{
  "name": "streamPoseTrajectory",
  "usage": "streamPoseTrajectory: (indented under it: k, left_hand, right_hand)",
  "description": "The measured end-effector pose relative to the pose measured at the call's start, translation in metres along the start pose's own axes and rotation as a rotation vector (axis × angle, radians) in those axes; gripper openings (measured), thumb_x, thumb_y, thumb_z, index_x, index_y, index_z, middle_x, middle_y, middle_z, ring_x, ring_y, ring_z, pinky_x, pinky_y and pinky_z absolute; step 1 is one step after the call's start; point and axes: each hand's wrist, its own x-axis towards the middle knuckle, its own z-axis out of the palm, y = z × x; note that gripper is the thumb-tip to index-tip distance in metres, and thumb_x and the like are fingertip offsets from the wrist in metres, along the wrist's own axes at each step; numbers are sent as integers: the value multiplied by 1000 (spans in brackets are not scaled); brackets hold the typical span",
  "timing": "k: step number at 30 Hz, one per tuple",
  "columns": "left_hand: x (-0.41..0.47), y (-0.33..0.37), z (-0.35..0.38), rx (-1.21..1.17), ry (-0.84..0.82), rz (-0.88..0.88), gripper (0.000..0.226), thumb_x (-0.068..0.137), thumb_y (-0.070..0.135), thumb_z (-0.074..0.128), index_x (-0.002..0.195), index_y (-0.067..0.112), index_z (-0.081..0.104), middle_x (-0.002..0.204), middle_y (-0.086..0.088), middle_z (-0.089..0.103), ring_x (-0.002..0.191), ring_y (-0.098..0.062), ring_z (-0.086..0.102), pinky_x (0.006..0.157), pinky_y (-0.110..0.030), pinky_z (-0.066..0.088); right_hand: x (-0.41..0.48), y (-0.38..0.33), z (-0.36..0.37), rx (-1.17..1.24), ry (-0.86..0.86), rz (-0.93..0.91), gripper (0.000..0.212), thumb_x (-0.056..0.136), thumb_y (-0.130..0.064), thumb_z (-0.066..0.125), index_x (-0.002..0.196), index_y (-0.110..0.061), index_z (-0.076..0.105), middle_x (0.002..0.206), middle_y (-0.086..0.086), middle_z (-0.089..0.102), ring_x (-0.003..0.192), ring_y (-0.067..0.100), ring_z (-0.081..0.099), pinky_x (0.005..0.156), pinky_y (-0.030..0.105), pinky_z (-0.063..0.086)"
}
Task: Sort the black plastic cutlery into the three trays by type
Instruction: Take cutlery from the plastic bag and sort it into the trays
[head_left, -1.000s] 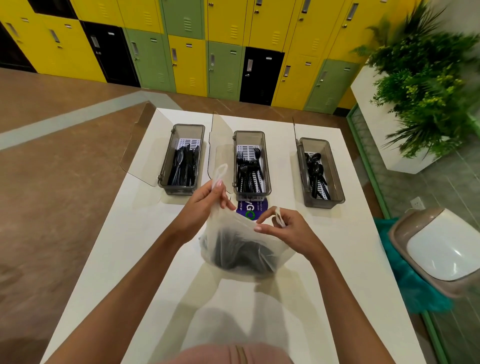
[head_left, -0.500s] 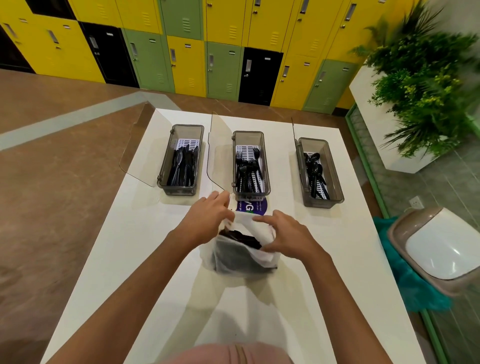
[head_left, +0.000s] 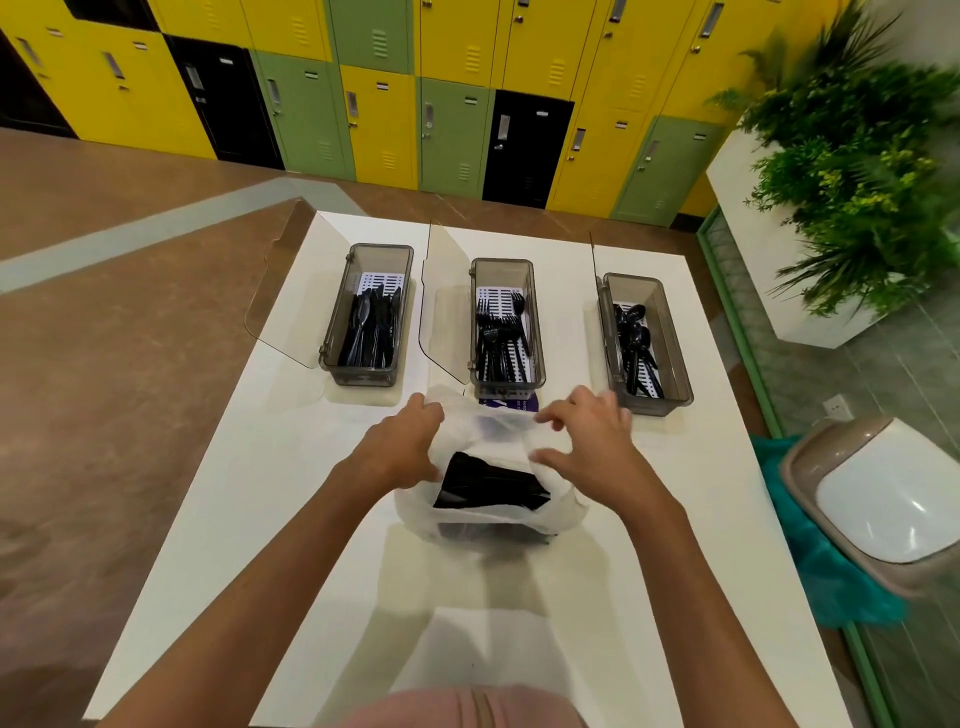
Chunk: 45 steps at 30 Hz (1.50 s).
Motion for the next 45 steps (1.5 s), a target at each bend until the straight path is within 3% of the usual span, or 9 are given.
streamPoseTrajectory:
  k: [3, 6, 11, 15, 22, 31, 38, 43, 45]
  left_hand:
    - [1, -1, 2, -109, 63, 48, 44, 84, 17, 69, 124, 17, 51, 132, -5, 46, 109, -26, 54, 93, -38, 46]
    - [-2, 0, 0, -152, 60, 87, 42, 87, 12, 66, 125, 18, 51, 134, -3, 46, 110, -24, 53, 94, -37, 45]
    - [-7, -5, -3, -182, 64, 110, 40, 87, 9, 65, 124, 18, 52, 132, -2, 48, 104, -21, 53, 92, -35, 47]
    - [-7, -15, -3, -235, 86, 110, 38, 86, 6, 65, 121, 16, 54, 129, -3, 51, 102, -20, 53, 90, -31, 46]
    - [-1, -20, -4, -321, 135, 173, 35, 83, 5, 68, 115, 15, 58, 121, -3, 56, 94, -15, 49, 84, -24, 44]
    - [-1, -18, -2, -345, 143, 180, 37, 86, 5, 65, 119, 19, 56, 127, -1, 53, 112, -16, 50, 89, -20, 40]
    - [-4, -18, -3, -358, 150, 224, 37, 86, 4, 65, 119, 18, 55, 125, 1, 52, 92, -8, 44, 67, -5, 37]
    - [-4, -19, -1, -371, 169, 244, 42, 85, 3, 65, 122, 18, 52, 126, -1, 51, 101, -12, 47, 82, -18, 40]
    - [-4, -18, -1, -364, 185, 243, 48, 85, 2, 64, 126, 18, 48, 128, -1, 48, 104, -16, 48, 84, -23, 43]
  right_hand:
    - [12, -27, 9, 213, -102, -113, 20, 93, -20, 59, 107, -11, 70, 101, 4, 69, 87, 12, 55, 81, 24, 41]
    - [34, -36, 59, 64, -315, -63, 23, 94, -14, 55, 110, -2, 65, 111, 15, 67, 97, 27, 61, 78, 29, 42]
    - [50, -20, 107, -87, -278, 64, 41, 89, -13, 61, 126, -3, 48, 131, 16, 50, 119, 32, 50, 93, 38, 44]
    - [49, -4, 102, -75, -260, 99, 26, 91, -13, 57, 117, -9, 56, 124, 11, 57, 112, 30, 56, 88, 35, 45]
    - [43, 7, 72, 559, -61, 123, 8, 86, -22, 70, 92, -18, 69, 80, -4, 64, 76, 12, 59, 74, 25, 44]
    - [35, -10, 71, 1078, 135, 232, 20, 68, -22, 85, 78, -8, 74, 77, 4, 76, 77, 17, 71, 80, 34, 57]
    - [38, -13, 70, 1331, 221, 419, 19, 71, -13, 83, 84, -9, 69, 77, 5, 73, 69, 13, 68, 70, 26, 51]
    - [44, -10, 77, 938, 309, 90, 6, 91, -21, 63, 89, -26, 66, 96, 5, 64, 88, 17, 63, 81, 33, 54]
    - [49, -8, 80, 706, 176, -90, 13, 97, -22, 54, 96, -26, 65, 106, 3, 59, 97, 18, 60, 85, 35, 53]
